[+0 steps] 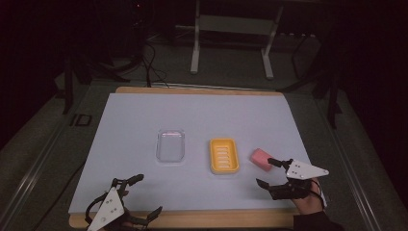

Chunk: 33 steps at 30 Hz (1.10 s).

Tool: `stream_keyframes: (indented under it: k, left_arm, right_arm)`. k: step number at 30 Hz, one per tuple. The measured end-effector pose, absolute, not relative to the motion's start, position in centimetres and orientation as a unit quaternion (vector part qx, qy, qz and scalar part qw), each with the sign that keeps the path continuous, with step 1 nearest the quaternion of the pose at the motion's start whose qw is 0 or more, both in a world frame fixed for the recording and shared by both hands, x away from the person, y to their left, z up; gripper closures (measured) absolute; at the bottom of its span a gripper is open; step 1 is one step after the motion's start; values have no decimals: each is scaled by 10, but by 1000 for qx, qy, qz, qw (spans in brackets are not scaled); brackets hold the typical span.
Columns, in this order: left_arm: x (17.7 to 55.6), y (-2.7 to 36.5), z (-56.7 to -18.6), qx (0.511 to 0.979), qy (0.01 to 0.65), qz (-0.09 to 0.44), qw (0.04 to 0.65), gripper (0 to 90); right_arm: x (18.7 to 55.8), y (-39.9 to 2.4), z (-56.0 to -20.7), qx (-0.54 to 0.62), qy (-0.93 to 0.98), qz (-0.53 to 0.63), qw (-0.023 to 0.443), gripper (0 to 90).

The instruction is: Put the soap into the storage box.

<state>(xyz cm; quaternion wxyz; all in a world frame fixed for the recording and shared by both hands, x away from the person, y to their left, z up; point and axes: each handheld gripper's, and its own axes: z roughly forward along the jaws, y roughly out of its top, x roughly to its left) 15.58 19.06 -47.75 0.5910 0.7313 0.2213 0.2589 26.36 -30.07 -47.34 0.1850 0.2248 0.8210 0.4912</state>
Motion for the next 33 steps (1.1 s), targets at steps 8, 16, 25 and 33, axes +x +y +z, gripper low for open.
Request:
stream_keyframes:
  k: [8,16,25,33]
  left_arm:
    - [156,189,-478,735,224,260,584,9]
    - [155,188,-478,738,225,261,580,9]
    - [154,187,-478,740,227,263,576,9]
    - [154,186,-479,743,226,264,572,9]
  right_arm:
    - [266,-300,-475,261,821,462,212,176]
    - [272,-304,-475,312,813,432,234,167]
    - [276,-299,-476,398,811,358,237,134]
    - [282,-305,-471,458,799,324,215,134]
